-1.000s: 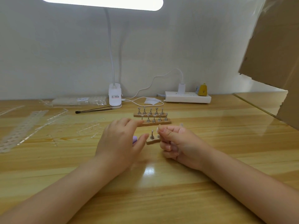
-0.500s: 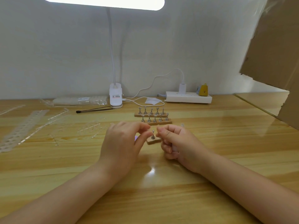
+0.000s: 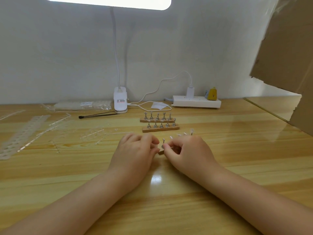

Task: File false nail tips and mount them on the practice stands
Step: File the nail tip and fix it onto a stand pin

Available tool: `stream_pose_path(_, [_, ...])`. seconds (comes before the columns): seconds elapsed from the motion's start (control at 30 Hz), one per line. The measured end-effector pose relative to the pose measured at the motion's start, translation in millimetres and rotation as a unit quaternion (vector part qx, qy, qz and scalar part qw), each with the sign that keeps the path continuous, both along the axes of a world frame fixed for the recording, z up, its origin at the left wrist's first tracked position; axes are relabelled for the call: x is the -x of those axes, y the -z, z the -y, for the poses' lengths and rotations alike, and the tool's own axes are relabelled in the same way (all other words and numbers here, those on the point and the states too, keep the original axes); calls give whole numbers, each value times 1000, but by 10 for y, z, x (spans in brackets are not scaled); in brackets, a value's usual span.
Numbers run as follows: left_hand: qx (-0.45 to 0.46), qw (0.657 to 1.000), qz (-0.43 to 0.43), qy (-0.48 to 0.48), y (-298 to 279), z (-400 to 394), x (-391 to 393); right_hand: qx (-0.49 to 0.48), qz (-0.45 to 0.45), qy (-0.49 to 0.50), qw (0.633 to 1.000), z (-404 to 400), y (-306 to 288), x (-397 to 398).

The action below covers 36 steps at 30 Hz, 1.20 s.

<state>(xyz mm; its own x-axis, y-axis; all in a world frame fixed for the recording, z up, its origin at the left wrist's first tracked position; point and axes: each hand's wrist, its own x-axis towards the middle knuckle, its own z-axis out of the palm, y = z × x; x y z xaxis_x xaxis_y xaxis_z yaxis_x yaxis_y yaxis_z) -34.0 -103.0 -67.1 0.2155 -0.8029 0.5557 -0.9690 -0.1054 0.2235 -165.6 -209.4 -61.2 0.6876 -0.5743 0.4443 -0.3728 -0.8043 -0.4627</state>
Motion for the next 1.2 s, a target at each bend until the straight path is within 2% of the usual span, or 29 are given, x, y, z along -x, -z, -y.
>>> stream_pose_path(0.17, [4,1000,4,11,-10,-8,24,62,-57,35,996,-21,-17,-16])
stream_pose_path(0.4, [8,1000,9,15,-13,-16,23,51,-63,38,996,33,-7,-25])
stream_pose_path(0.53, [16,1000,-12,9,-14,-21,37,65,-31,18,997,40,1,-23])
stream_pose_path(0.63, [74,995,-62,-3,-52,-44,44,60,28,-10,998,15,2,-15])
stream_pose_path(0.7, [112,989,-92,2,-79,-61,42,12,71,-38,997,0,-11,-6])
stream_pose_path(0.83, [150,983,-100,28,-110,-71,57,-84,131,-83,984,-18,-34,7])
stream_pose_path(0.9, [155,982,-101,37,-105,-69,51,-101,142,-99,980,-25,-34,9])
stream_pose_path(1.2, [145,986,-83,28,-78,-57,35,-72,136,-122,980,-33,-17,12])
